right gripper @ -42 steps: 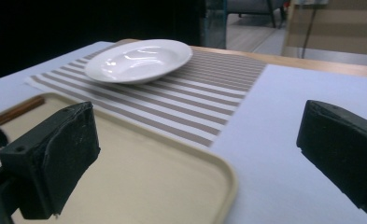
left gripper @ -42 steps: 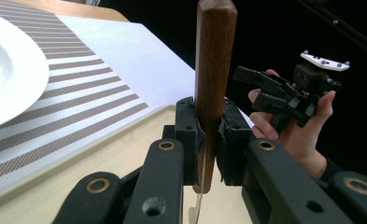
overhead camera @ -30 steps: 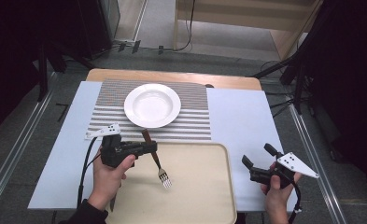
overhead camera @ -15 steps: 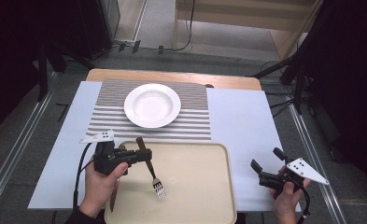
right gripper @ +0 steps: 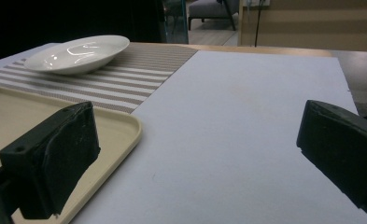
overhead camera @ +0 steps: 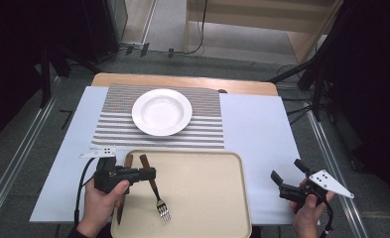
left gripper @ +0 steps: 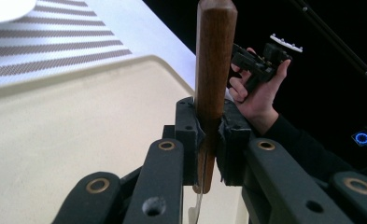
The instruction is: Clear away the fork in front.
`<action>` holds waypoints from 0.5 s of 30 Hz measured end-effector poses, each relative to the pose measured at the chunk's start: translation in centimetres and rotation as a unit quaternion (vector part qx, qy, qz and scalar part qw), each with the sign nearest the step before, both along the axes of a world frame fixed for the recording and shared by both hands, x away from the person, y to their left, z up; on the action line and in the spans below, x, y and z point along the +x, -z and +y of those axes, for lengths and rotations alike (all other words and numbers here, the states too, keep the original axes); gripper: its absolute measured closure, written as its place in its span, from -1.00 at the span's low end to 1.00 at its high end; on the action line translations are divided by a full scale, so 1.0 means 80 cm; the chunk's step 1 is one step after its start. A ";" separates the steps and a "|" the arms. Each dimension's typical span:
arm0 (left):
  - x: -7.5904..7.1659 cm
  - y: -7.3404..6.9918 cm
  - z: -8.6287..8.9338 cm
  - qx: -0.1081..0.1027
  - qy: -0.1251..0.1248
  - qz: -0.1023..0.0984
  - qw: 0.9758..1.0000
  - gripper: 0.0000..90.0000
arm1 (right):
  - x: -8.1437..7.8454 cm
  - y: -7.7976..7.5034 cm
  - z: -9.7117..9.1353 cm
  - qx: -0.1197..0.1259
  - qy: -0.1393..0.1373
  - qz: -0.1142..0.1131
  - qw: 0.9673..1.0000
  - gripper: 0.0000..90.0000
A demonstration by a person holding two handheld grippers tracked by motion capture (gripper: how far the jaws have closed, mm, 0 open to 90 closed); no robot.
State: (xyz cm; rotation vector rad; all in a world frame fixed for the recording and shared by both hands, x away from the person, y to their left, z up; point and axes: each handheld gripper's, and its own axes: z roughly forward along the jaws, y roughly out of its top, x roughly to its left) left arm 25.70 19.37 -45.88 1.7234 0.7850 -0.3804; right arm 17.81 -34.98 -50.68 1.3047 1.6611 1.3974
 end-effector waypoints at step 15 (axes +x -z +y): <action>0.011 0.022 0.002 0.001 0.011 0.022 1.000 0.76 | 0.002 0.005 -0.003 0.001 0.006 0.004 1.000 -1.00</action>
